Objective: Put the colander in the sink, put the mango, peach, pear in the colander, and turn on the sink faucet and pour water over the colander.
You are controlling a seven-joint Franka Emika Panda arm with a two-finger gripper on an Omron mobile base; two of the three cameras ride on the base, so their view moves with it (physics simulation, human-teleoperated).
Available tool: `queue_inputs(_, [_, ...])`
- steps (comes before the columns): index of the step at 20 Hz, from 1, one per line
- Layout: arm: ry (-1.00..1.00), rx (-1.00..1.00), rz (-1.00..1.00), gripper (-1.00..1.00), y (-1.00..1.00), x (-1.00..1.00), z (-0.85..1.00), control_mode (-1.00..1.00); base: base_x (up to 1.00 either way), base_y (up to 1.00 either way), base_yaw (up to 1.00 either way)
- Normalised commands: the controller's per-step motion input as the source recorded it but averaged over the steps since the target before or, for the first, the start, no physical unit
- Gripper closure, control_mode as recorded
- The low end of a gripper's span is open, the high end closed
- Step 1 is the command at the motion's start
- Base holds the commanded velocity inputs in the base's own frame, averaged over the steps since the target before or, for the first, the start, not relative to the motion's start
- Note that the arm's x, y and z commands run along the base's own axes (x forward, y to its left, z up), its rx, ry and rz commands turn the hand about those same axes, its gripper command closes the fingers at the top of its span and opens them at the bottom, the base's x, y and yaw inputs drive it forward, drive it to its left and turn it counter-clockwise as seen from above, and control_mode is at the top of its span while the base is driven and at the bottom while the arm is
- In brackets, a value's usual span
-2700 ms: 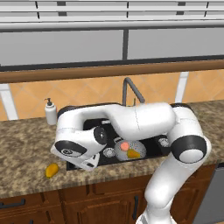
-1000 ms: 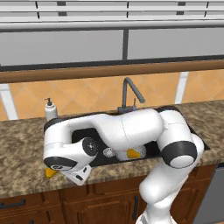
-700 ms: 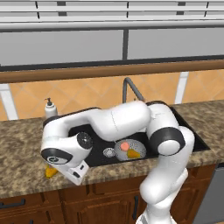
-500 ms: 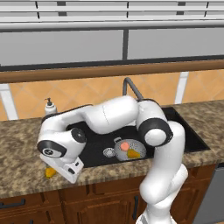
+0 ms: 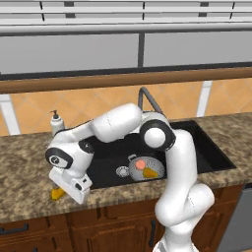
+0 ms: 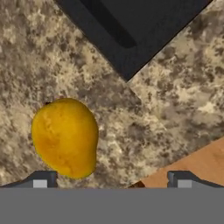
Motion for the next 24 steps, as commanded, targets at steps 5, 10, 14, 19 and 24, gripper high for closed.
queue_inputs(5, [0.18,-0.25,-0.06,-1.00,0.04,0.69,0.07,-1.00,0.00,0.00,0.00])
queue_inputs(10, [0.01,-0.27,-0.04,-1.00,0.38,0.49,0.26,-1.00,0.00,0.00,0.00])
queue_inputs(14, [0.00,-0.31,-0.03,-1.00,0.66,0.23,0.36,-1.00,0.00,0.00,0.00])
queue_inputs(19, [0.02,-0.37,-0.03,-1.00,0.92,0.19,0.42,-1.00,0.00,0.00,0.00])
queue_inputs(24, [0.26,-0.44,-0.03,-1.00,1.00,0.33,0.38,-1.00,0.00,0.00,0.00])
